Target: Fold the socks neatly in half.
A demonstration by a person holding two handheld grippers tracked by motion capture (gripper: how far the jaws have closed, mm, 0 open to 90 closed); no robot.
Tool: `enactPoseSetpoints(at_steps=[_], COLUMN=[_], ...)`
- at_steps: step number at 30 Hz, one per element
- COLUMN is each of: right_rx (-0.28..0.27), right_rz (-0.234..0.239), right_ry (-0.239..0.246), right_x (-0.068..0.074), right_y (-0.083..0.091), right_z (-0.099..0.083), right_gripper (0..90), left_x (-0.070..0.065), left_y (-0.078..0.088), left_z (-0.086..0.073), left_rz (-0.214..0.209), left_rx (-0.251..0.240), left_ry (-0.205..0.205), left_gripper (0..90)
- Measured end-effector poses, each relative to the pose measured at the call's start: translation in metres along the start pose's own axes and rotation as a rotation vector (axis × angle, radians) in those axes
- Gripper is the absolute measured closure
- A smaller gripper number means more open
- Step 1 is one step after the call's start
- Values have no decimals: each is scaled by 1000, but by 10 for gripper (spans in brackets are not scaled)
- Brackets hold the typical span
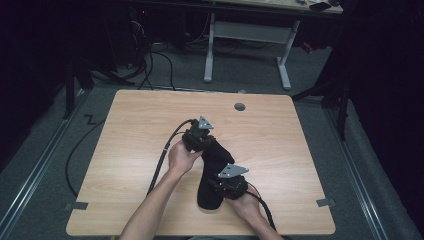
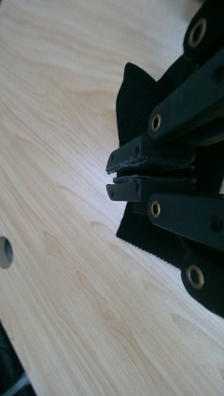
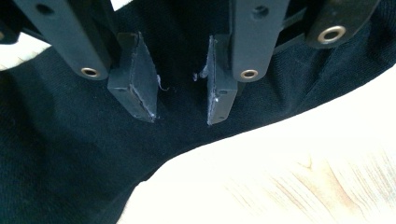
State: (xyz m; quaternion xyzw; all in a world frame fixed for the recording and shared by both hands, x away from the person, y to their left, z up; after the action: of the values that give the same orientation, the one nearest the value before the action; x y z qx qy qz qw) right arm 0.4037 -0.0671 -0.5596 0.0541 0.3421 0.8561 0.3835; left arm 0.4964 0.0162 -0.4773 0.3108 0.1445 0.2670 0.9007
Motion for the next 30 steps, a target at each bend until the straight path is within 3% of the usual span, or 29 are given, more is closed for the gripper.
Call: enactPoseSetpoints(at_steps=[2, 4, 12, 18, 21, 24, 27, 30], right_rx=[-1, -1, 0, 0, 0, -1, 0, 0], right_rz=[1, 0, 0, 0, 0, 0, -1, -1], right_ry=[0, 0, -4, -3, -4, -3, -3, -3], right_x=[0, 0, 0, 0, 0, 0, 0, 0], right_y=[0, 0, 0, 0, 0, 0, 0, 0], right_z=[0, 0, 0, 0, 0, 0, 0, 0], right_gripper=[636, 636, 637, 637, 637, 637, 637, 637], left_x=[-8, -15, -29, -28, -23, -12, -8, -11], left_y=[2, 0, -12, 0, 8, 14, 15, 9], left_z=[-11, -24, -74, -72, -67, -64, -64, -64], left_rz=[2, -13, -84, -87, -76, -67, -53, -67], left_rx=[15, 27, 90, 64, 11, -47, -53, -38], left_ry=[-28, -24, 41, 59, 102, 175, 198, 212], left_gripper=[844, 841, 820, 703, 636, 616, 591, 551])
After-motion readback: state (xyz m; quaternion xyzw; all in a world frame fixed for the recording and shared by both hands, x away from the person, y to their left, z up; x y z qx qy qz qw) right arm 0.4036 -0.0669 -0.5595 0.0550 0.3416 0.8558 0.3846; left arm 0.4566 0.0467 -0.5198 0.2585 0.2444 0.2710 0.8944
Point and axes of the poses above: each handheld gripper's, and its own axes: y roughly backward along the jaws, z roughly out of its top, x roughly to its left, the point moved 8 cm from there along -y, roughly forward along the jaws, and after that the axes turned 11 degrees about -z, right-handed, at the moved point
